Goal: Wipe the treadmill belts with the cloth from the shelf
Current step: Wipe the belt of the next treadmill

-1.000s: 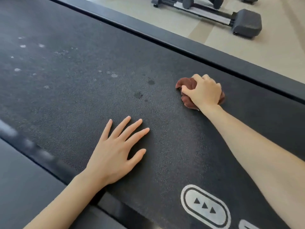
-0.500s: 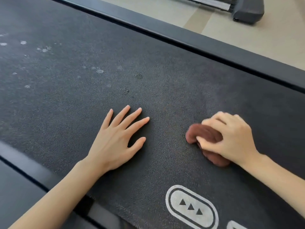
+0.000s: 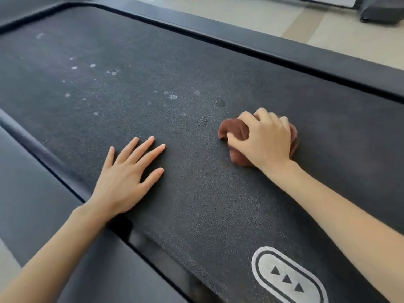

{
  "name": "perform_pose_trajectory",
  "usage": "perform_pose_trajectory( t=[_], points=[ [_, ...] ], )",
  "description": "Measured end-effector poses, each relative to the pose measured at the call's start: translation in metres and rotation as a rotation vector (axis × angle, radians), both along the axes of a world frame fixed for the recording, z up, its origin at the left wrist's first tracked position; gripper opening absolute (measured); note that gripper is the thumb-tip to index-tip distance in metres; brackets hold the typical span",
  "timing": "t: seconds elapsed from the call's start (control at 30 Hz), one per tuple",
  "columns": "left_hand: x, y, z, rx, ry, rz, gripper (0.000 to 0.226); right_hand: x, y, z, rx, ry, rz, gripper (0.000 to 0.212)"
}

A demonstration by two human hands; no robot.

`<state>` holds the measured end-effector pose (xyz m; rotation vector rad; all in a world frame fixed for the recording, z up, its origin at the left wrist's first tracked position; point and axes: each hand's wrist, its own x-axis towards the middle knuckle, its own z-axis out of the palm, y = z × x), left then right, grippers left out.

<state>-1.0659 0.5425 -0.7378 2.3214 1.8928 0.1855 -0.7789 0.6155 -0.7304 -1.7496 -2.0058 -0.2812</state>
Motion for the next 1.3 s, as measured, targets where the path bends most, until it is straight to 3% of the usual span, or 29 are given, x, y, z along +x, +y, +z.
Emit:
perform_pose_trajectory(
  t=[0.17,0.27,0.33,0.43,0.5,0.57,0.63,0.77,0.87,1.17,1.3],
  points=[
    [-0.026,-0.003,0.003,-0.077,0.013,-0.017,0.064,-0.067,-0.122,-0.001,-0.028,0.051,0.518,0.029],
    [-0.033,-0.009,0.005,-0.092,0.017,-0.046,0.064,-0.064,-0.113,-0.003,-0.038,0.030,0.689,0.030],
    [-0.038,-0.013,0.004,-0.101,0.034,-0.066,0.064,-0.054,-0.071,-0.004,-0.016,-0.005,0.650,0.033],
    [-0.040,-0.017,0.003,-0.095,0.054,-0.089,0.061,-0.039,0.022,0.002,-0.010,-0.047,0.296,0.043],
    [-0.044,-0.014,0.003,-0.081,0.059,-0.119,0.061,-0.038,0.066,0.007,-0.117,-0.019,0.055,0.044],
    [-0.053,-0.007,0.004,-0.073,0.070,-0.160,0.061,-0.055,0.074,0.009,-0.145,0.004,-0.058,0.042],
    [-0.063,0.002,0.004,-0.064,0.056,-0.153,0.060,-0.082,0.041,0.005,-0.083,-0.006,-0.013,0.039],
    [-0.070,0.020,0.001,-0.048,0.007,-0.179,0.059,-0.127,-0.064,0.002,-0.049,0.041,0.424,0.032],
    [-0.076,0.036,0.000,-0.042,0.007,-0.230,0.058,-0.118,-0.073,0.004,-0.068,0.006,0.603,0.033],
    [-0.077,0.086,-0.005,0.013,0.002,-0.345,0.058,-0.029,0.116,0.011,-0.113,-0.027,-0.038,0.057],
    [-0.073,0.084,-0.012,0.067,-0.022,-0.342,0.056,-0.050,0.162,0.008,-0.150,-0.030,-0.213,0.045]
  ],
)
